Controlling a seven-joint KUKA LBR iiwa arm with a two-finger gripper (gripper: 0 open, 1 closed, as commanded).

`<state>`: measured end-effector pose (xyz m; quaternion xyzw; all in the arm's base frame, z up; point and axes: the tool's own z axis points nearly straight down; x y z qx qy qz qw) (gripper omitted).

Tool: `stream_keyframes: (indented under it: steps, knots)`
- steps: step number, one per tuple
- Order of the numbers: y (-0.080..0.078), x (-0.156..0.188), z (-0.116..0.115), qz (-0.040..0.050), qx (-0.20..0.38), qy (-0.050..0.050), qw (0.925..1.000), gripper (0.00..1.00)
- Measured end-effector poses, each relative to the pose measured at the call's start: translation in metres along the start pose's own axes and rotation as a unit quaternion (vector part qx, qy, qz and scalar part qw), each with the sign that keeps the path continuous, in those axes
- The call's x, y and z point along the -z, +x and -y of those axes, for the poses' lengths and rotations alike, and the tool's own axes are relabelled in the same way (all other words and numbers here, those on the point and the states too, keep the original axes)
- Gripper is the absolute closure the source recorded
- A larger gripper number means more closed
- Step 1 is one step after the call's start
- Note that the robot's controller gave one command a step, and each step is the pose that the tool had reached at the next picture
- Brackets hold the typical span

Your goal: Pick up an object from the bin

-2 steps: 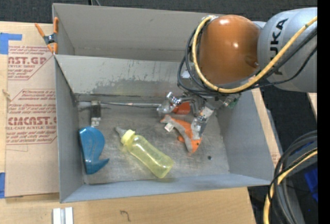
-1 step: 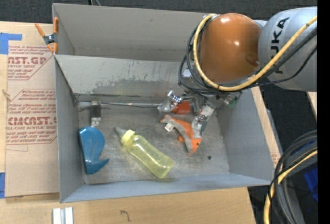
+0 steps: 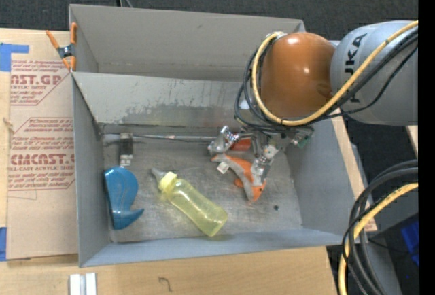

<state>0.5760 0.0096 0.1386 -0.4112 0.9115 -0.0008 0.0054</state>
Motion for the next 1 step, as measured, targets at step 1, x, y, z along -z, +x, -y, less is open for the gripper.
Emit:
stream_keyframes:
  steps: [1]
  knots:
    - [0.0405, -0.0366, 0.0197, -0.0032, 0.001, -0.004, 1.0, 0.0]
